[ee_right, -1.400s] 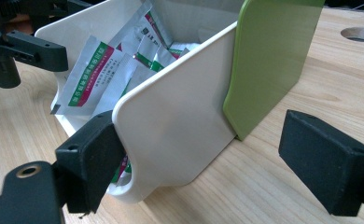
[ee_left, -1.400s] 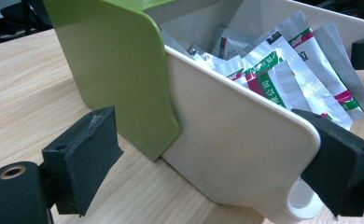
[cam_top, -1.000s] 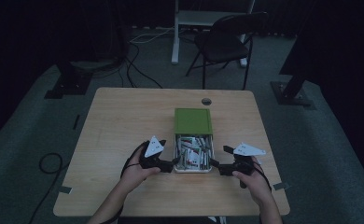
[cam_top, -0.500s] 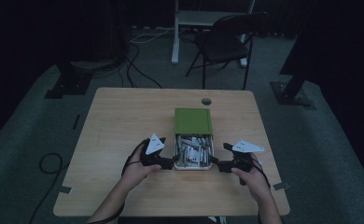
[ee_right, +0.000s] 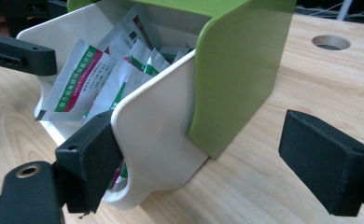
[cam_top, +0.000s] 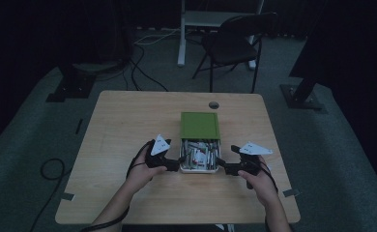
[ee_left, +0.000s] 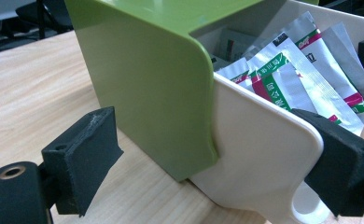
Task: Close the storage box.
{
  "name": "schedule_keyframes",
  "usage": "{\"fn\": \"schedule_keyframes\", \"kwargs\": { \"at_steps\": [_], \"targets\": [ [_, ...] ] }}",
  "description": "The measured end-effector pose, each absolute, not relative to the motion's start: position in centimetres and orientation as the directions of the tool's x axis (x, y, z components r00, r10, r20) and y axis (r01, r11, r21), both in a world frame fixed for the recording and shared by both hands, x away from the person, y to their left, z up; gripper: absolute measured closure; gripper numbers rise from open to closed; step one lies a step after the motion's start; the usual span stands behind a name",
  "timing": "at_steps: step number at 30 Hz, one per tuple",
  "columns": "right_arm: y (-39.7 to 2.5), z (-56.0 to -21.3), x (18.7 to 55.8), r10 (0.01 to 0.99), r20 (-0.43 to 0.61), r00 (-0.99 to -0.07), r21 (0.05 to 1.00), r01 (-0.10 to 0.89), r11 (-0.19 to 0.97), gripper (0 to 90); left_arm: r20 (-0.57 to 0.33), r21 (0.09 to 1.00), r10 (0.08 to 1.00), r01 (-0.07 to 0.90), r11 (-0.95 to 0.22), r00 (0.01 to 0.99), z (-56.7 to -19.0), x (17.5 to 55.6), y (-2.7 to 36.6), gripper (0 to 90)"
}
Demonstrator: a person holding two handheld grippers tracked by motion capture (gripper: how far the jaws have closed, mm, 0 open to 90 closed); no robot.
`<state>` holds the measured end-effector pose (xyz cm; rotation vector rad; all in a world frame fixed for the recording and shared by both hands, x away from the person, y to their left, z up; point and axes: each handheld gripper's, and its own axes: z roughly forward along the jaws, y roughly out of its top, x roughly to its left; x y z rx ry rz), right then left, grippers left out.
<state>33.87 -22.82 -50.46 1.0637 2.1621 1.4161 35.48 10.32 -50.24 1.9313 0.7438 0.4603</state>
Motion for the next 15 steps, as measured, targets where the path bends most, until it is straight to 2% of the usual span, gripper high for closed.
{"fn": "schedule_keyframes", "kwargs": {
  "at_steps": [15],
  "targets": [
    [-22.97,-50.59,34.82,0.754,0.121,-0.645,0.896,0.398,0.197,13.9,0.003,0.891,0.683,0.308,-0.333,0.730,-50.09,36.26,10.10,11.3]
  ]
}}
